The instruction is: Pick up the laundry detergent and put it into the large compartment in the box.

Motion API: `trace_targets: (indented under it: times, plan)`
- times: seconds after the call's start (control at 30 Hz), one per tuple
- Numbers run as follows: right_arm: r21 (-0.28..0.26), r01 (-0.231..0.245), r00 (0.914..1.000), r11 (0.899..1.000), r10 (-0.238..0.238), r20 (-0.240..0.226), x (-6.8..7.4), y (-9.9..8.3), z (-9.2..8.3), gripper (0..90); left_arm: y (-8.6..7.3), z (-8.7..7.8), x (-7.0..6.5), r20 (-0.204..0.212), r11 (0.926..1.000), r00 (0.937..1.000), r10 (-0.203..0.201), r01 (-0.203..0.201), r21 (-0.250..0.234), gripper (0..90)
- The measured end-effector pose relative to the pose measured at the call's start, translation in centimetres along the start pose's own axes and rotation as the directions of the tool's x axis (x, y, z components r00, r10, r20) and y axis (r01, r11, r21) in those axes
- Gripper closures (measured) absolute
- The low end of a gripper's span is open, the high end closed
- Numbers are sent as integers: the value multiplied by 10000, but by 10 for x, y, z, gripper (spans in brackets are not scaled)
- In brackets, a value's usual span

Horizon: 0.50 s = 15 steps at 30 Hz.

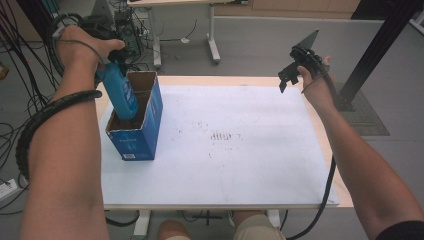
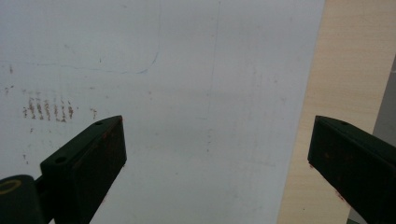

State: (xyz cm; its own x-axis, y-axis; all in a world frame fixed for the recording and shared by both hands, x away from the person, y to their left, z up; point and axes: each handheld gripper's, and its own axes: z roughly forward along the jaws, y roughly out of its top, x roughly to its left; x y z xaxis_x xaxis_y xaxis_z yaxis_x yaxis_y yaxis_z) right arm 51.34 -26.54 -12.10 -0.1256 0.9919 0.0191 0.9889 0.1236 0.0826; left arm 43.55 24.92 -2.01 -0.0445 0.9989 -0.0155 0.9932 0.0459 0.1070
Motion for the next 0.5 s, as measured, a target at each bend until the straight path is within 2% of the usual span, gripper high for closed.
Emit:
trace_targets:
  times: [0.2,0.5]
  plan:
    - [-31,31,10000,10000,-31,25,0,-2,-2,43,-3,23,4,69,10000,10000,-34,34,69,374]
    - [11,85,9999,10000,-85,76,5,-1,-1,43,-3,52,1,25,9995,10000,20,-21,320,374]
